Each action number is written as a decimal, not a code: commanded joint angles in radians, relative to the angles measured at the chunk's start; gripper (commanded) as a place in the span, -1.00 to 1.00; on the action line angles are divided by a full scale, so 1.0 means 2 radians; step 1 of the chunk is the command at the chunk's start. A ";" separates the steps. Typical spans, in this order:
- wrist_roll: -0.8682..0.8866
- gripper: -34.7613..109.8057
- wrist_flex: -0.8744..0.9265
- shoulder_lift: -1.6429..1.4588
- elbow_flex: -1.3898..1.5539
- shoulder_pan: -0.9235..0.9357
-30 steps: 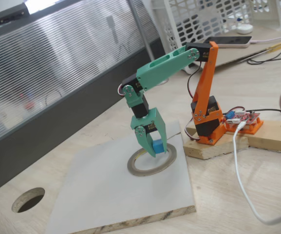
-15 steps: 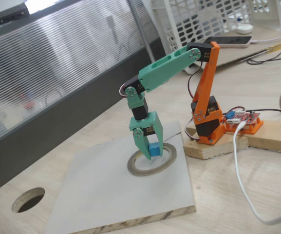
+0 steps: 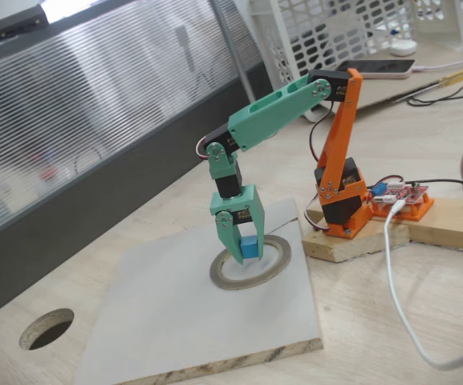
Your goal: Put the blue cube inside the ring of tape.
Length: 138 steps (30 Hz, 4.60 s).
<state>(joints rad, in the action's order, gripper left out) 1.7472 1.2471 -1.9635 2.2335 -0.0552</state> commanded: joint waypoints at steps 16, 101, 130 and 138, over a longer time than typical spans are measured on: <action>0.008 -0.30 0.005 -0.009 0.004 -0.005; 0.009 0.03 0.139 -0.016 -0.075 -0.004; 0.008 -0.03 0.297 -0.015 -0.210 -0.004; 0.008 -0.45 0.293 -0.015 -0.212 -0.004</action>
<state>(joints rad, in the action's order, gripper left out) 1.7579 1.8208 -1.9681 1.8224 -0.0552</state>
